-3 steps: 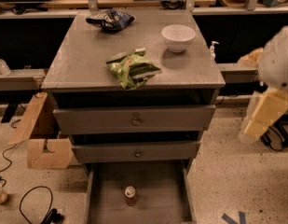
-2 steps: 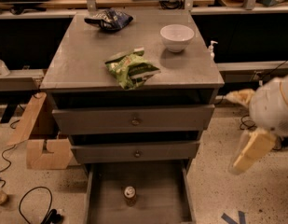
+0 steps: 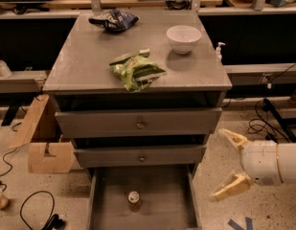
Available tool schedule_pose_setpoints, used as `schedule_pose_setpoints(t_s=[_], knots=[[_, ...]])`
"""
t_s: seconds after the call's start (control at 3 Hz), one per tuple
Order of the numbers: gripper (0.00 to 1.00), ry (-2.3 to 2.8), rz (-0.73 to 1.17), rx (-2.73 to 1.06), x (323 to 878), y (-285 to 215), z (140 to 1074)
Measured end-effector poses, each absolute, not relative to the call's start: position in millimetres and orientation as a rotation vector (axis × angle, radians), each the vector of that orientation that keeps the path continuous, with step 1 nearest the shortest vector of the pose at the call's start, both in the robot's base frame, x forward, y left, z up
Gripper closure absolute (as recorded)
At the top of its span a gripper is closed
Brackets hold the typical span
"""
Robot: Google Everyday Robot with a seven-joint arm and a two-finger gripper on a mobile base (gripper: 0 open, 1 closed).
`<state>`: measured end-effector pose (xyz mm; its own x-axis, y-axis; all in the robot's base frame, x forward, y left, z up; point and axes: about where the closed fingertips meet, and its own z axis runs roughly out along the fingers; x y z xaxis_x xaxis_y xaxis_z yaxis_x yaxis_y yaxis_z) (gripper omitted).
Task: Pick orange can from bottom drawer and place on counter
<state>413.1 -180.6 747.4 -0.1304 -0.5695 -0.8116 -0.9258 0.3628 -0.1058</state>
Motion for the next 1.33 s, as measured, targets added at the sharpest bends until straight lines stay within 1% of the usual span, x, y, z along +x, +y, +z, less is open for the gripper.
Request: schedule_pose_setpoints(t_s=[0.33, 1.0, 1.33], knots=[[0.0, 1.654, 0.591, -1.223, 412, -186, 735], [0.0, 1.603, 0.576, -1.243, 410, -186, 728], [0.0, 1.61, 0.607, -1.269, 416, -163, 683]])
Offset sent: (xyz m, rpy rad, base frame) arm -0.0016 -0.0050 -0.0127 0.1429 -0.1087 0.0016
